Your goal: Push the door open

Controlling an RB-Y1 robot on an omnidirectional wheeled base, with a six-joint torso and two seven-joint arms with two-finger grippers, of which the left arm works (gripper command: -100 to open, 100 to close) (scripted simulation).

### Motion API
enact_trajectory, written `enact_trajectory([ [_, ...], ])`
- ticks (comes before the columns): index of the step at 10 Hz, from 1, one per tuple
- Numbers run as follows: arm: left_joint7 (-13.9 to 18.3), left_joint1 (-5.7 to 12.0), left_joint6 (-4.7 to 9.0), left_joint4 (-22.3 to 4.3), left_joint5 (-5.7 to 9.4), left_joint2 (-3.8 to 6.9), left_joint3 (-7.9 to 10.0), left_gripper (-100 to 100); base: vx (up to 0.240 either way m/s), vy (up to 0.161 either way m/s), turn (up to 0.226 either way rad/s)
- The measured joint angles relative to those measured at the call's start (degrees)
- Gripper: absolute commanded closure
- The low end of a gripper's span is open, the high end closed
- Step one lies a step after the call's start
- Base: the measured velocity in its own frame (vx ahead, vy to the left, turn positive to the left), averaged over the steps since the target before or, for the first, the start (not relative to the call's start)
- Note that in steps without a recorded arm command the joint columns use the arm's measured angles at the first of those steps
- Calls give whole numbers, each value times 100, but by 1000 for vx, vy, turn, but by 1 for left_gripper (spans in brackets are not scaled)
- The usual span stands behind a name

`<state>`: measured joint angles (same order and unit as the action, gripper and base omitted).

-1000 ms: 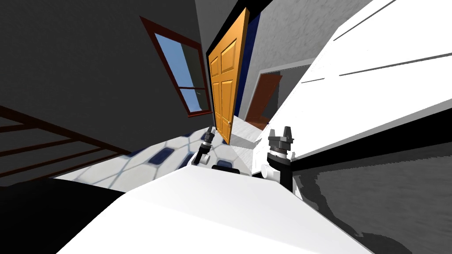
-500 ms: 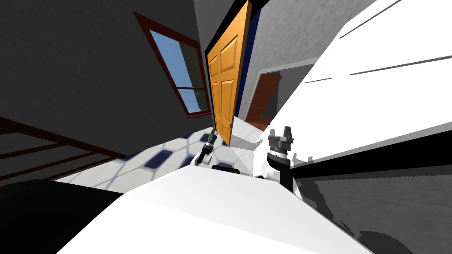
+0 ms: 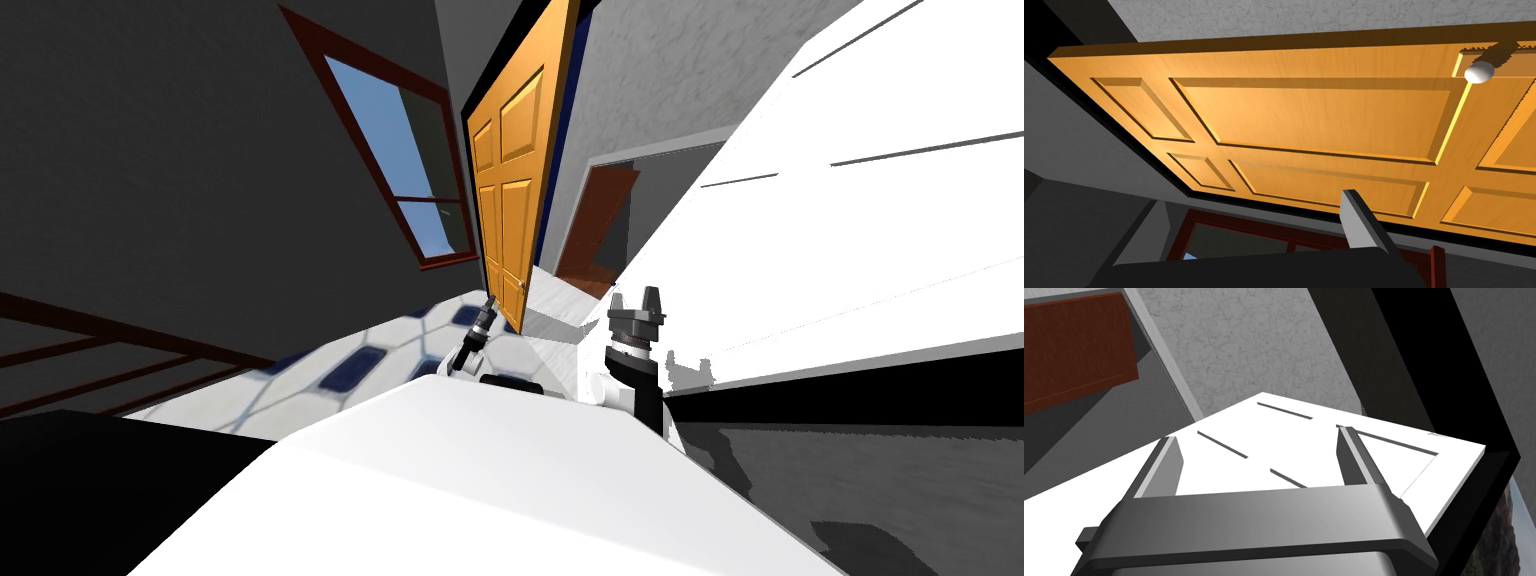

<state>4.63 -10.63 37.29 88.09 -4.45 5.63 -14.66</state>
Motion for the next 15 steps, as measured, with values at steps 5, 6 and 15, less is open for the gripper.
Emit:
enact_trajectory([
  [5,155,267,149,-707,-121,9,-217,-100,94,56,-27],
  [6,183,315,151,-819,-151,-2,-267,-100,100,48,-33],
  [15,454,816,419,-2111,-360,-32,-636,-100,93,54,-26],
])
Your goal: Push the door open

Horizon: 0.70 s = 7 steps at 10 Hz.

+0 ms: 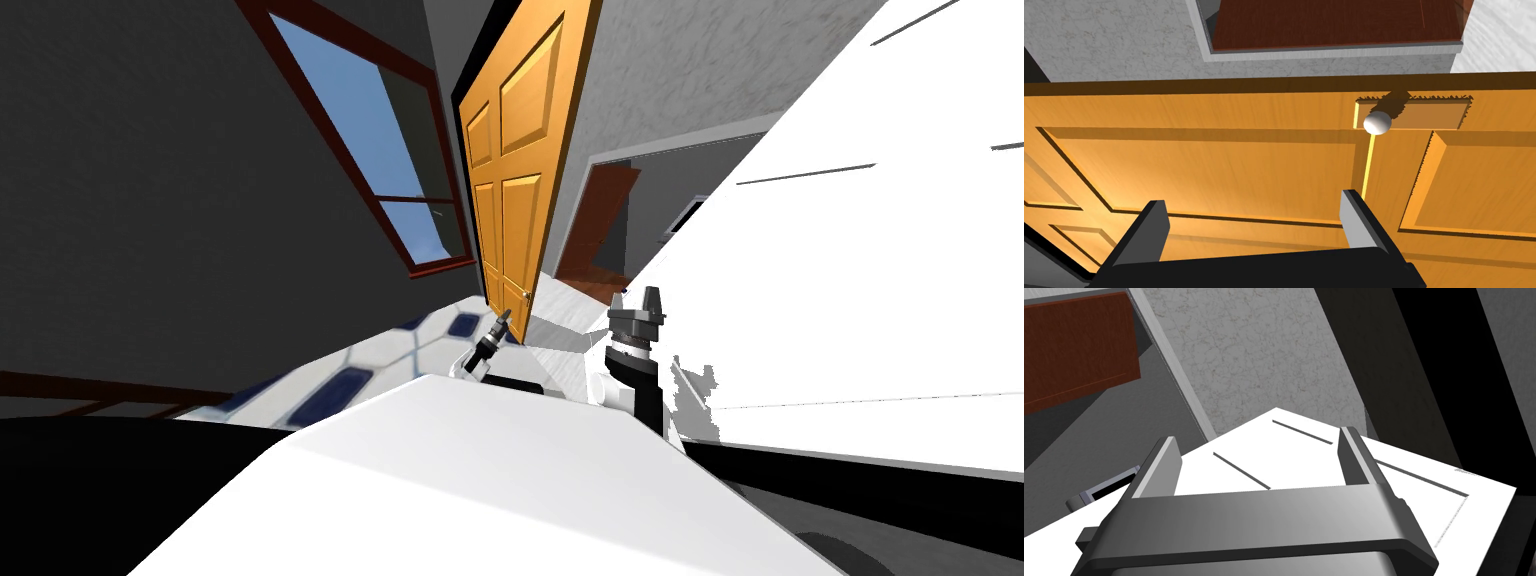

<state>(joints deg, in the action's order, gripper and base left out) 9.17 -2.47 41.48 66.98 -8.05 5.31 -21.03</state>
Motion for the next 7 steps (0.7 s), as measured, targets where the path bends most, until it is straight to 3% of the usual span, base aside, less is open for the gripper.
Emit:
enact_trajectory([
  [3,94,201,110,-505,-76,-30,-133,-100,108,70,-32],
  [7,232,367,169,-946,-171,-36,-307,-100,105,49,-23],
])
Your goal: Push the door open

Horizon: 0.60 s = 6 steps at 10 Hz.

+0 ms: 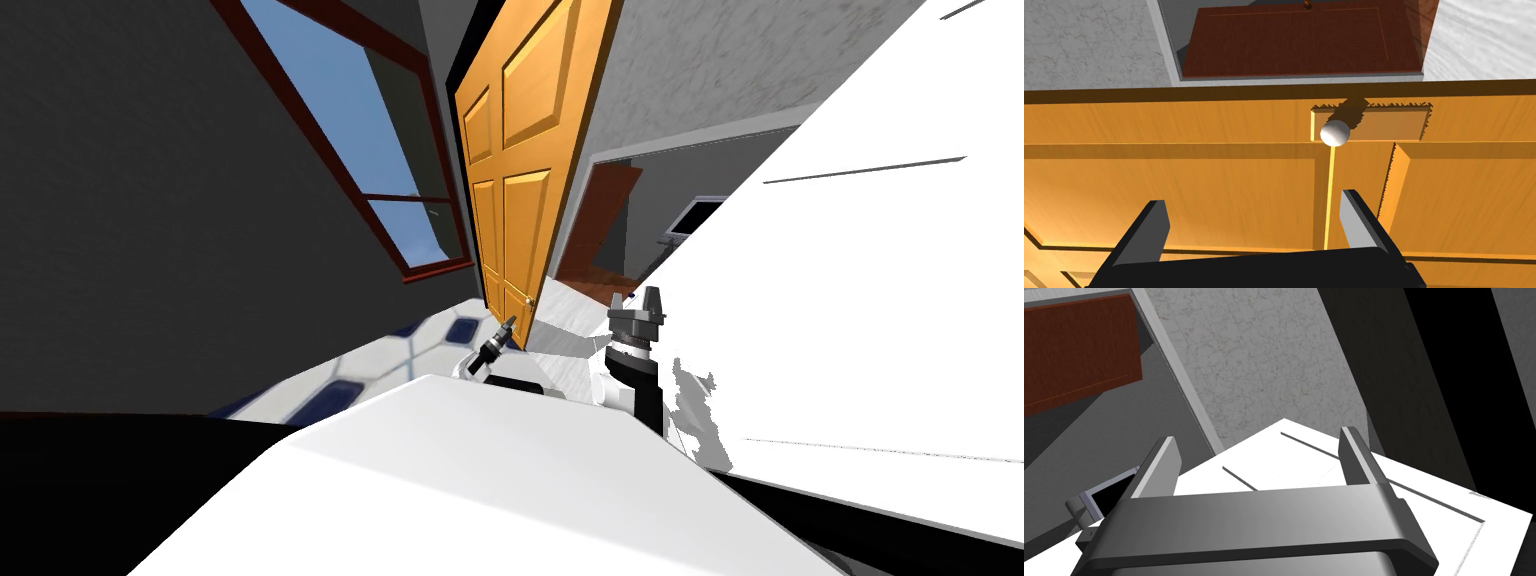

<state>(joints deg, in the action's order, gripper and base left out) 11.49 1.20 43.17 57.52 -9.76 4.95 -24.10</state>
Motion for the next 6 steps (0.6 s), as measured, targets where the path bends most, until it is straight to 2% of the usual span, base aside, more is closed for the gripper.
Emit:
enact_trajectory([
  [6,158,287,150,-748,-129,-66,-226,-100,109,64,-26],
])
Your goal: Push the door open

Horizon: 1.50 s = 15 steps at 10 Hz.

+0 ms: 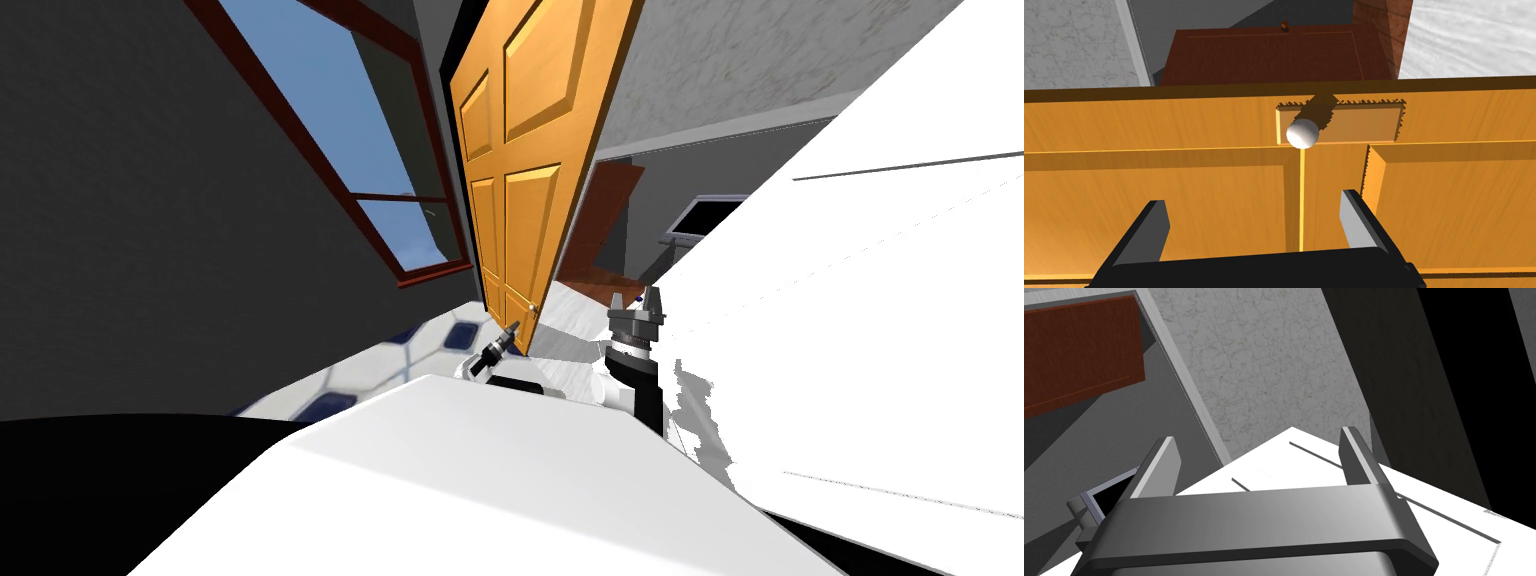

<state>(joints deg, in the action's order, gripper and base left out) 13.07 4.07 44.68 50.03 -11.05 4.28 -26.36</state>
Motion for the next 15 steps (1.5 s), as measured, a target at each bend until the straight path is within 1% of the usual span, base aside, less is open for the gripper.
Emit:
enact_trajectory([
  [1,29,39,13,-104,-26,-12,-46,-100,111,53,-23],
  [2,49,120,50,-277,-40,-44,-69,-100,135,61,-24],
  [4,108,169,88,-470,-93,-56,-164,-100,133,64,-22],
  [6,154,284,115,-688,-121,-96,-213,-100,103,55,-17],
  [7,176,363,174,-880,-133,-120,-235,-100,47,24,-6],
  [8,181,372,193,-905,-134,-122,-237,-100,87,-52,-45],
  [10,157,348,193,-906,-126,-93,-219,-100,155,-109,-25],
  [12,128,353,212,-951,-114,-97,-194,-100,146,-120,-28],
  [15,74,344,238,-1014,-94,-148,-150,-100,206,-132,-32],
])
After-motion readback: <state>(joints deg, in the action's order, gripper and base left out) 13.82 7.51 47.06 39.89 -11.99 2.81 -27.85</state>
